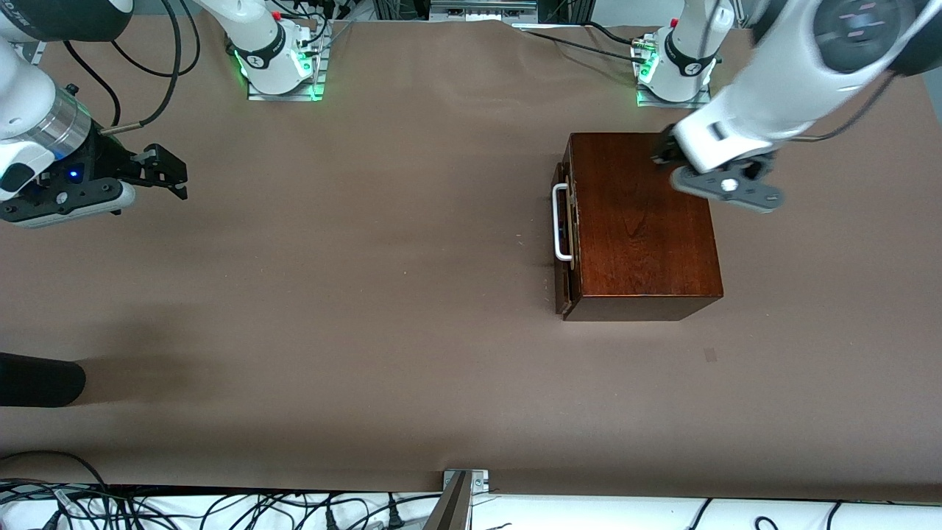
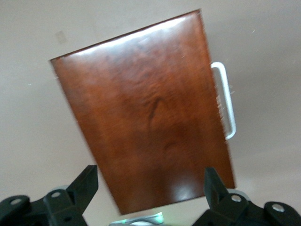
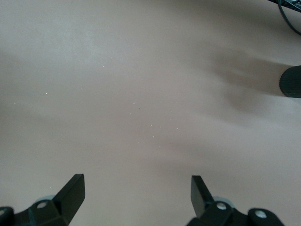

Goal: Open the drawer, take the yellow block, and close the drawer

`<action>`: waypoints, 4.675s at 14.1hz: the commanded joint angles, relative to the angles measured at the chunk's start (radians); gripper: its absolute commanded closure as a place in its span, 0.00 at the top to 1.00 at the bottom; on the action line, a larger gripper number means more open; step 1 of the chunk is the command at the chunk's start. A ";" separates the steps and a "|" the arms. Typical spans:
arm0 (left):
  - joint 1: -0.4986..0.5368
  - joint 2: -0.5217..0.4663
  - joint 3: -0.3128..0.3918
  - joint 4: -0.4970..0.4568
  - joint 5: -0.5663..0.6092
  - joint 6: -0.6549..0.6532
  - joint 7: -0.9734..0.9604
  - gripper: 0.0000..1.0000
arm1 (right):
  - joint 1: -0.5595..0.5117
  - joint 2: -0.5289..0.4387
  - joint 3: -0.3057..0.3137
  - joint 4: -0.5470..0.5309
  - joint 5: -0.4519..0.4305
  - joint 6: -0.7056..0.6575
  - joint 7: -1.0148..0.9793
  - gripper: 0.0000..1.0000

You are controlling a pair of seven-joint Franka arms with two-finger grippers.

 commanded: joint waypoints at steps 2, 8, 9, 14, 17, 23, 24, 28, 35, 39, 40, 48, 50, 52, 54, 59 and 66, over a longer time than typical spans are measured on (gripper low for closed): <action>-0.078 0.106 -0.054 0.036 0.028 0.066 -0.270 1.00 | -0.010 0.005 0.005 0.011 0.000 -0.002 -0.002 1.00; -0.234 0.265 -0.053 0.019 0.177 0.192 -0.522 1.00 | -0.010 0.005 0.005 0.011 0.000 -0.002 -0.002 1.00; -0.242 0.284 -0.053 0.019 0.179 0.211 -0.550 1.00 | -0.010 0.005 0.005 0.011 0.002 -0.002 -0.002 1.00; -0.313 0.336 -0.053 0.013 0.263 0.229 -0.668 1.00 | -0.010 0.005 0.005 0.011 0.000 -0.002 -0.002 1.00; -0.351 0.341 -0.051 -0.050 0.283 0.237 -0.752 1.00 | -0.010 0.005 0.005 0.011 0.000 -0.002 -0.002 1.00; -0.374 0.356 -0.050 -0.151 0.363 0.323 -0.820 1.00 | -0.010 0.005 0.005 0.011 0.000 -0.002 -0.002 1.00; -0.374 0.370 -0.050 -0.153 0.363 0.329 -0.820 1.00 | -0.010 0.005 0.005 0.011 0.000 -0.002 -0.002 1.00; -0.377 0.407 -0.051 -0.153 0.398 0.372 -0.840 1.00 | -0.010 0.005 0.005 0.011 0.000 -0.002 -0.002 1.00; -0.416 0.451 -0.051 -0.136 0.393 0.491 -0.874 1.00 | -0.010 0.005 0.005 0.011 0.000 -0.002 -0.002 1.00; -0.425 0.483 -0.053 -0.116 0.378 0.548 -0.886 1.00 | -0.010 0.005 0.005 0.011 0.000 -0.002 -0.002 1.00; -0.428 0.502 -0.053 -0.084 0.377 0.550 -0.886 1.00 | -0.010 0.005 0.005 0.011 0.000 -0.002 -0.002 1.00; -0.483 0.594 -0.051 0.117 0.329 0.550 -0.880 1.00 | -0.010 0.005 0.005 0.011 0.000 -0.002 -0.002 1.00; -0.489 0.597 -0.051 0.122 0.329 0.550 -0.878 1.00 | -0.010 0.005 0.005 0.011 0.000 -0.002 -0.002 1.00; -0.489 0.594 -0.051 0.122 0.330 0.542 -0.872 1.00 | -0.010 0.005 0.005 0.014 0.000 -0.002 -0.002 1.00; -0.492 0.589 -0.051 0.123 0.340 0.521 -0.872 1.00 | -0.010 0.005 0.005 0.011 0.000 -0.002 -0.002 1.00; -0.503 0.586 -0.053 0.220 0.350 0.332 -0.871 1.00 | -0.010 0.005 0.005 0.011 0.000 -0.002 -0.002 1.00; -0.480 0.407 -0.051 0.235 0.312 0.168 -0.764 1.00 | -0.010 0.005 0.005 0.011 0.000 -0.002 -0.002 1.00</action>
